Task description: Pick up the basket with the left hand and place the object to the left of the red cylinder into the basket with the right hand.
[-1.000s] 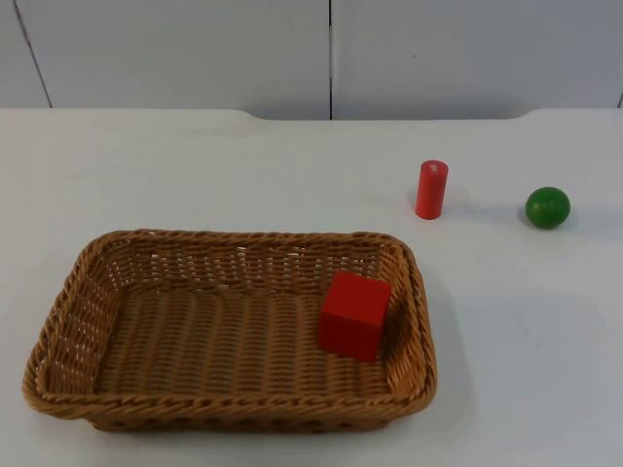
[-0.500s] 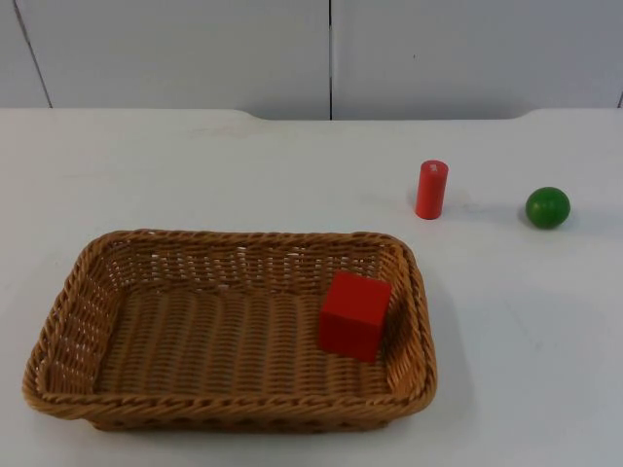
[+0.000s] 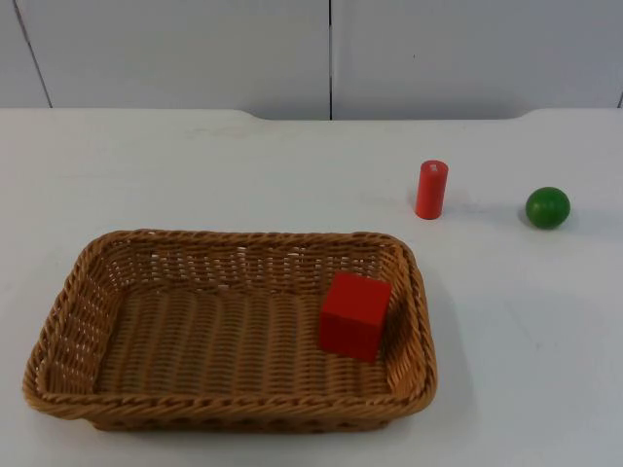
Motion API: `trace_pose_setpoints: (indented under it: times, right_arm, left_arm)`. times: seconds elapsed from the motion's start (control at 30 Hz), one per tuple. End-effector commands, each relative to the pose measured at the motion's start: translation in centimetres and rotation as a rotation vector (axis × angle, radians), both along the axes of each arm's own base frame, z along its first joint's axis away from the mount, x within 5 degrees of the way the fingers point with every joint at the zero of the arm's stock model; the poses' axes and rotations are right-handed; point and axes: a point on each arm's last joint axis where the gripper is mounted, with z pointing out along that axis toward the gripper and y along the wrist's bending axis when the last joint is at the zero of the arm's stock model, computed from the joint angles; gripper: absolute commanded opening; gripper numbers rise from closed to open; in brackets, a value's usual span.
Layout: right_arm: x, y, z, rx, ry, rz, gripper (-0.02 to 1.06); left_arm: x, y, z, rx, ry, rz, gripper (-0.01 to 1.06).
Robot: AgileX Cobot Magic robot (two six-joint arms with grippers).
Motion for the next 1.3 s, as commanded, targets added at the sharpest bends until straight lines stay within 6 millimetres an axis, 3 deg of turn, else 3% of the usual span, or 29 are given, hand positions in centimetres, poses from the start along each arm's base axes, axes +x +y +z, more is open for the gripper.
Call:
trace_pose_setpoints:
  times: [0.0, 0.93, 0.97, 1.07, 1.27]
  right_arm:
    - [0.06, -0.01, -0.19, -0.01, -0.004, -0.004, 0.76]
    - [0.07, -0.03, -0.19, -0.021, -0.015, 0.001, 0.77]
    - [0.07, -0.03, -0.19, -0.025, -0.019, 0.004, 0.8]
    - [0.07, -0.03, -0.19, -0.025, -0.019, 0.004, 1.02]
    - [0.07, -0.03, -0.19, -0.025, -0.019, 0.004, 1.05]
  left_arm:
    - [0.05, 0.05, -0.07, -0.002, -0.01, 0.003, 1.05]
    - [0.07, -0.13, -0.08, -0.022, -0.012, -0.01, 1.05]
    - [0.07, -0.13, -0.08, -0.022, -0.012, -0.01, 1.05]
    - [0.07, -0.13, -0.08, -0.022, -0.012, -0.01, 1.05]
    - [0.07, -0.13, -0.08, -0.022, -0.012, -0.01, 1.05]
